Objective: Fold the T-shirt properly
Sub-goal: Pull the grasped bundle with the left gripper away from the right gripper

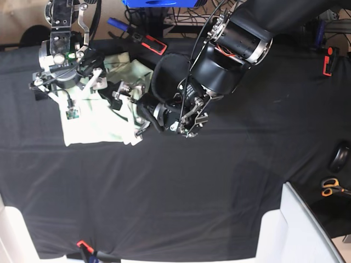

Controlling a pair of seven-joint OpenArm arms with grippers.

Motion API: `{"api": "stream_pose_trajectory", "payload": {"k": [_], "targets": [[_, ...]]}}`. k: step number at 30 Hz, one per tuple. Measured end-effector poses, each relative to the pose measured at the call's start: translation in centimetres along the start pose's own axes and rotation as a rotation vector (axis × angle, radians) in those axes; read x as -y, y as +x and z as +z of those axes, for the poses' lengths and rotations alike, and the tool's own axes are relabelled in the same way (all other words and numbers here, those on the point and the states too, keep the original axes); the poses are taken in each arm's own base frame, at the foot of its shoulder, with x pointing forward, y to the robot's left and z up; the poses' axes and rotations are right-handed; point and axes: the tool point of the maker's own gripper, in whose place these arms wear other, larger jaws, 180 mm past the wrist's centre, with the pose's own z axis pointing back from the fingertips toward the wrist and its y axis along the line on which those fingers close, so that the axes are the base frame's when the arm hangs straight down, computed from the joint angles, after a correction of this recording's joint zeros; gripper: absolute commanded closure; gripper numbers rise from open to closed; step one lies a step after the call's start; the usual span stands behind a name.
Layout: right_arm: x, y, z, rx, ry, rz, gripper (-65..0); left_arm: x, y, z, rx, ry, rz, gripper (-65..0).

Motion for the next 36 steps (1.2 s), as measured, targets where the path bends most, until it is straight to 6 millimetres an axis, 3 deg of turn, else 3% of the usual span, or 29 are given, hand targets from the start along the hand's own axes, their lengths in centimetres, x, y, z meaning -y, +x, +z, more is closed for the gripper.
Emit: {"api": "stream_pose_trajectory", "payload": {"k": [1,3,7,20,27,33,36], "targets": [[0.0,0.0,0.0,0.0,0.0,0.0,-59.5,-0.1,0.0,-0.1,0.008,-0.004,0.01,-45.2],[0.0,0.0,0.0,0.0,0.0,0.0,-59.5,-0.5,0.0,-0.1,0.02,0.002,0.027,-35.1],[0.0,0.1,0.0,0.003,0.0,-0.001,-59.5,-1.8,-0.7,-0.3,0.014,0.037,0.053,-0.7],[0.1,0.3,0.0,0.006,-0.003,0.001,-59.5,-2.0,-0.2,0.1,-0.014,0.057,0.023,0.0],[0.7,0.1,-0.1,0.003,-0.01,-0.019,-59.5,-4.3,1.2,5.0,-0.147,0.199,-0.174,0.0],[1.6,0.4,-0.2,0.007,-0.036,-0.022,-59.5,-2.8,1.7,4.8,-0.152,0.183,-0.225,0.0],[1.6,0.4,-0.2,0.007,-0.035,-0.023,-59.5,-4.6,2.1,6.5,-0.16,0.254,-0.158,0.0]]}}
